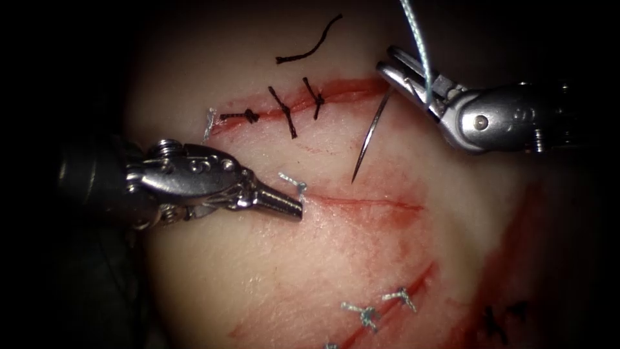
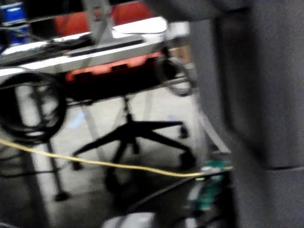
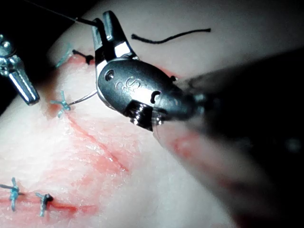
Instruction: Wound Closure
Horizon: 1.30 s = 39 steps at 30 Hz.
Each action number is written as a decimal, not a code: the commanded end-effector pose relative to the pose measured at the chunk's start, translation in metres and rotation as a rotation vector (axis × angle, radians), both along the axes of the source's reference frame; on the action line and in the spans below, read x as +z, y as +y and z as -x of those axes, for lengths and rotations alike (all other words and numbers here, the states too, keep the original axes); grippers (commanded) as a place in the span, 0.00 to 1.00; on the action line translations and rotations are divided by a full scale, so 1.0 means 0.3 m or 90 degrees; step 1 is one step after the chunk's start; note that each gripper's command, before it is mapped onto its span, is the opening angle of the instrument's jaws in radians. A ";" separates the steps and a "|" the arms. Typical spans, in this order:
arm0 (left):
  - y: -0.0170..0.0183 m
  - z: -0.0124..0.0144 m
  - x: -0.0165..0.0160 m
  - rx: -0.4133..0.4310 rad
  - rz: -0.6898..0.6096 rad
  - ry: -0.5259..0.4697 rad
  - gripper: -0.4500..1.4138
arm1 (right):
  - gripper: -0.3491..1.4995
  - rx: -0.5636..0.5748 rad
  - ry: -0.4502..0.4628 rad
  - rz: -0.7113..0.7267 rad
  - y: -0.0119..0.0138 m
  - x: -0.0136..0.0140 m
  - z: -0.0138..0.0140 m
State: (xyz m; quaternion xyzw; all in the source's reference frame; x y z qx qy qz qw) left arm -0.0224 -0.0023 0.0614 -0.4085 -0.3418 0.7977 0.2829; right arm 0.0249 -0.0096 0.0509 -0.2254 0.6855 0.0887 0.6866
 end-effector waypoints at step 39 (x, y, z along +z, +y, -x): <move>-0.008 0.0138 0.010 -0.222 -0.149 0.074 0.00 | 0.00 -0.105 0.115 0.210 -0.0044 0.0100 -0.0005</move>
